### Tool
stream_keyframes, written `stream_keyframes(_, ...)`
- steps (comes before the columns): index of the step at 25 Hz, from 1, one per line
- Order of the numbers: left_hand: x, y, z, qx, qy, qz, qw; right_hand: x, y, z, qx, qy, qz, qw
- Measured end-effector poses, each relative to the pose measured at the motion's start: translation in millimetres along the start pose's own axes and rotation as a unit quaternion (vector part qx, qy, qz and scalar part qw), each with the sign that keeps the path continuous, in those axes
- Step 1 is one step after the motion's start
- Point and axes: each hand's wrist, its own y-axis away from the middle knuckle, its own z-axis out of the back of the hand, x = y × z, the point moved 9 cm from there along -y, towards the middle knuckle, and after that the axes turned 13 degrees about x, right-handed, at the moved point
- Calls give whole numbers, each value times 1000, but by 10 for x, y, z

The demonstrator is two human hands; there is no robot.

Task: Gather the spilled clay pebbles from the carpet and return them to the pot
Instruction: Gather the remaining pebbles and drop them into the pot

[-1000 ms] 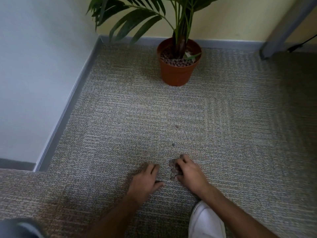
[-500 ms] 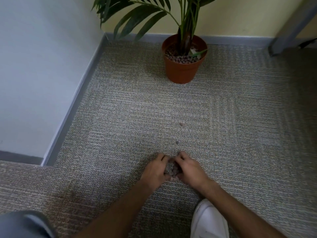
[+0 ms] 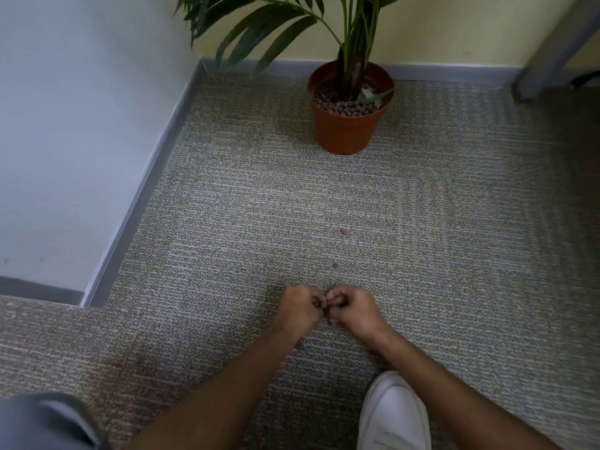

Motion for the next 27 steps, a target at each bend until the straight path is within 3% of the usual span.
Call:
stream_keyframes(2,34,-34,0,26,140,23,990,-114,-31,-11,31,-154,-34,987)
stream_keyframes(5,-39,-92,50,60,299,24,952,-82,-75,123,54,-241,-31,968)
stream_keyframes(10,-290,-219,120,128,401,15,907,71,-157,248,115,-347,-46,930)
stream_keyframes(13,-402,-367,219,141,508,-4,850,186,-222,344,116,-418,-65,898)
stream_keyframes(15,-528,-470,285,162,554,-19,816,324,-307,538,92,-427,-76,896)
stream_keyframes(17,-708,-604,386,179,561,-31,807,559,-441,877,53,-401,-76,911)
stream_keyframes(20,-960,-903,746,126,588,-31,798,1144,-701,1478,-16,-370,-38,928)
stream_keyframes(24,-1440,-1304,1412,30,651,-43,757,2035,-1052,2083,-98,-405,65,907)
stream_keyframes(27,-1857,-1540,1860,-10,663,-53,747,2472,-1244,2314,-142,-391,102,903)
